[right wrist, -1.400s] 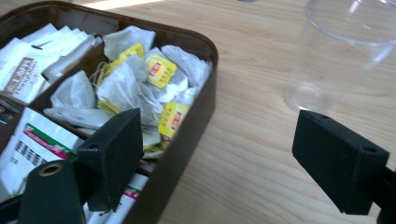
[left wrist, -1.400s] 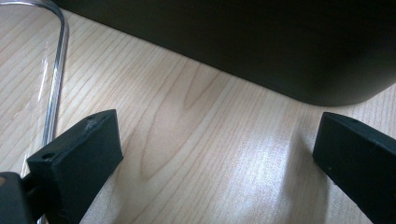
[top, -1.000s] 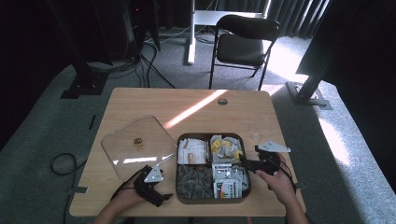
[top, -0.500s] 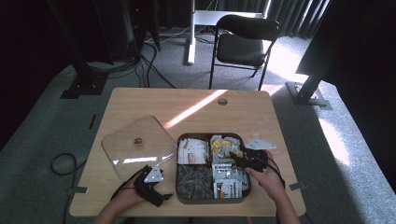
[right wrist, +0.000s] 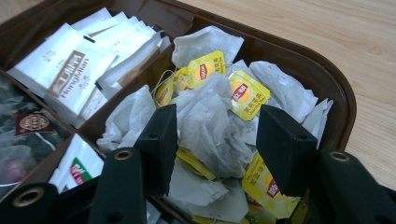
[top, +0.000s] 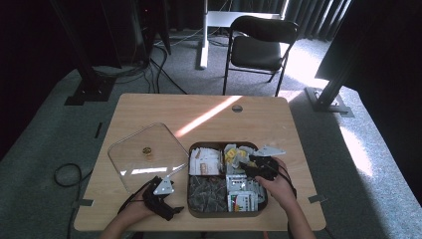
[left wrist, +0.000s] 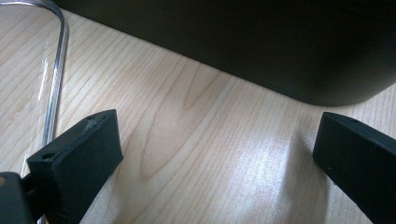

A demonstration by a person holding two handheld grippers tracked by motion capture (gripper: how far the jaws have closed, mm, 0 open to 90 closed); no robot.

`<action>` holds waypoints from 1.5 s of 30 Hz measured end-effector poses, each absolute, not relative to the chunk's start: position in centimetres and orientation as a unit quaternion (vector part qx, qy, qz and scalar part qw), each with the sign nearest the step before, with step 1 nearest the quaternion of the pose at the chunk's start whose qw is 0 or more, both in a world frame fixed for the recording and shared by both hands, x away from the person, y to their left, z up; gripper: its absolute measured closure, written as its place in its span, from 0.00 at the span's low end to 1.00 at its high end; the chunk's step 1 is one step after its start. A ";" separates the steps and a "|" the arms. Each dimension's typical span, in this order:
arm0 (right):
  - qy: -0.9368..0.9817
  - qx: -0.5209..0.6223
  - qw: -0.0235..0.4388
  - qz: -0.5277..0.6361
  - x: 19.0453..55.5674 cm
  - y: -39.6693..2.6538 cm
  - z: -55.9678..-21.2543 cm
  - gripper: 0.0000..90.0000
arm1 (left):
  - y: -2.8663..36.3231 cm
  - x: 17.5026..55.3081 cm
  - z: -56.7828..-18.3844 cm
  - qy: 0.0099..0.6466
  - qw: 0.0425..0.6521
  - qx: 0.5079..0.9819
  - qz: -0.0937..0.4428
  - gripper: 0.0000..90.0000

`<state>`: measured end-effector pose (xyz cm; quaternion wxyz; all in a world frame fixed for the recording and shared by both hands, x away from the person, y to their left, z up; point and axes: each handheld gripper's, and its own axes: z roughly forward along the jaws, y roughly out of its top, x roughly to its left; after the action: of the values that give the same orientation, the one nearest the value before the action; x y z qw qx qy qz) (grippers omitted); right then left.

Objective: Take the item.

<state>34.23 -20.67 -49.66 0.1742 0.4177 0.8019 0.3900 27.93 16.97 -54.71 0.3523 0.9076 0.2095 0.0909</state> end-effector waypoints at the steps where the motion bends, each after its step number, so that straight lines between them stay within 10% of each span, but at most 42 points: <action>1: 0.803 0.416 0.174 0.390 34.3 -20.6 -49.7 0.54 | 17.0 27.9 -54.7 0.210 0.352 0.908 0.091 0.01; 19: 0.826 0.390 0.167 0.371 34.4 -20.5 -49.7 0.95 | 17.0 27.9 -54.7 0.209 0.352 0.908 0.091 0.01; 45: 0.795 0.402 0.159 0.425 33.9 -22.0 -47.1 0.95 | 17.0 27.9 -54.7 0.209 0.352 0.908 0.092 0.01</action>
<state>33.87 -21.96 -47.13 0.1594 0.4019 0.7951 0.4254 27.94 16.97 -54.70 0.3520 0.9077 0.2092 0.0916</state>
